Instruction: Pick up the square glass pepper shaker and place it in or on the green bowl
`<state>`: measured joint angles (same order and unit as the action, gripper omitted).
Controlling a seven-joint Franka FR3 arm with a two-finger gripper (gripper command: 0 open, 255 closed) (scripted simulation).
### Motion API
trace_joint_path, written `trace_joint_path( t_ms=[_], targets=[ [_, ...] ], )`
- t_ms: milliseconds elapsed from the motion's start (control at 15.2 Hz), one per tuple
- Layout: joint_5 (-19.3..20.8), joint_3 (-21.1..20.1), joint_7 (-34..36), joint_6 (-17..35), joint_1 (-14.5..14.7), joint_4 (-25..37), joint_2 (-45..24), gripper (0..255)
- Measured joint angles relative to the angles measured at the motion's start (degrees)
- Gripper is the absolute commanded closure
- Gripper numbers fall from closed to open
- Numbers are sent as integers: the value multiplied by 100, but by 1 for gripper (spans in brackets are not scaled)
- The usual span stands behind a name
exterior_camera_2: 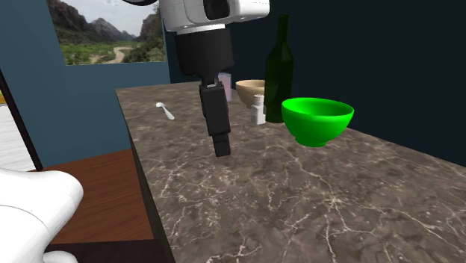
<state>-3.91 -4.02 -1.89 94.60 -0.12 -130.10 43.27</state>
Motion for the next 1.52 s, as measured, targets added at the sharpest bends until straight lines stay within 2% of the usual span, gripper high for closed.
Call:
trace_joint_path(
  t_ms=[264, 792, 1518],
  targets=[
    [-88, -127, -7, 175, 109, 115, -237, 0],
    [-404, -811, 173, 839, 531, 593, -1135, 0],
    [-335, -1734, 416, 1504, 946, 1782, -2647, 0]
  ],
)
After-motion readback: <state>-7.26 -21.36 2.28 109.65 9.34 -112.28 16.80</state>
